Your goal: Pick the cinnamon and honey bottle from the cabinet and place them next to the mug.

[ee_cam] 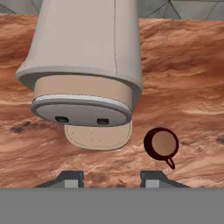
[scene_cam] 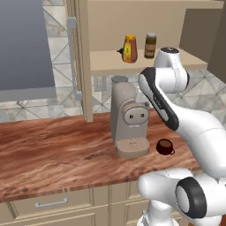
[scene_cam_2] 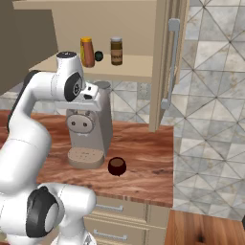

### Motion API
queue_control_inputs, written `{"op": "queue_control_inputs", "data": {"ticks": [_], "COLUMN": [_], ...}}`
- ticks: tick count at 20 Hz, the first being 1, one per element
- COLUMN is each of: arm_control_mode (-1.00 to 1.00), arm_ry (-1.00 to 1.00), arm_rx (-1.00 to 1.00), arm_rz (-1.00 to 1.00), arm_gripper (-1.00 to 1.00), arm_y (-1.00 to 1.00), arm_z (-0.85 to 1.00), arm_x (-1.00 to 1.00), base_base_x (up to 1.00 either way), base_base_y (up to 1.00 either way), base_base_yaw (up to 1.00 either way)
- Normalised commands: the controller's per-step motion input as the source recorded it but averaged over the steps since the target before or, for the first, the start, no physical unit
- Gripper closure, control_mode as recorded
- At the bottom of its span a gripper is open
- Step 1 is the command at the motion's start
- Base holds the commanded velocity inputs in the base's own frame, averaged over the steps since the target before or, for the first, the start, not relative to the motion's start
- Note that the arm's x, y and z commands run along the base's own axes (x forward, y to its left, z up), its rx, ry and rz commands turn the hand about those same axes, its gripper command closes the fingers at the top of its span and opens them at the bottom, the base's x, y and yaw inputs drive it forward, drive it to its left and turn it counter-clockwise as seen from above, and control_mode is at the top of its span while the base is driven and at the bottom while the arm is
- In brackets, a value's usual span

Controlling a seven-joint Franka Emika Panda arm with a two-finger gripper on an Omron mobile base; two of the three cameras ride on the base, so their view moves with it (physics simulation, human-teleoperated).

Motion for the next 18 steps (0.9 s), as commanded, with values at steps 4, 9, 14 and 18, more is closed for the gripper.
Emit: {"op": "queue_control_inputs", "data": {"ticks": [4,9,14,18], "arm_control_mode": [-1.00,-1.00,-1.00,-1.00], "arm_ry": [-0.01,-0.41,-0.44,-0.31], "arm_rx": [0.00,0.00,0.00,0.00], "arm_rz": [0.00,0.00,0.00,0.00], "arm_gripper": [-1.00,-1.00,-1.00,-1.00], "arm_y": [0.00,0.00,0.00,0.00], "arm_z": [0.00,0.26,0.79,0.85], "arm_x": [-0.47,-0.75,-0.23,-0.02], "base_base_x": [0.00,0.00,0.00,0.00], "base_base_y": [0.00,0.00,0.00,0.00], "base_base_yaw": [0.00,0.00,0.00,0.00]}}
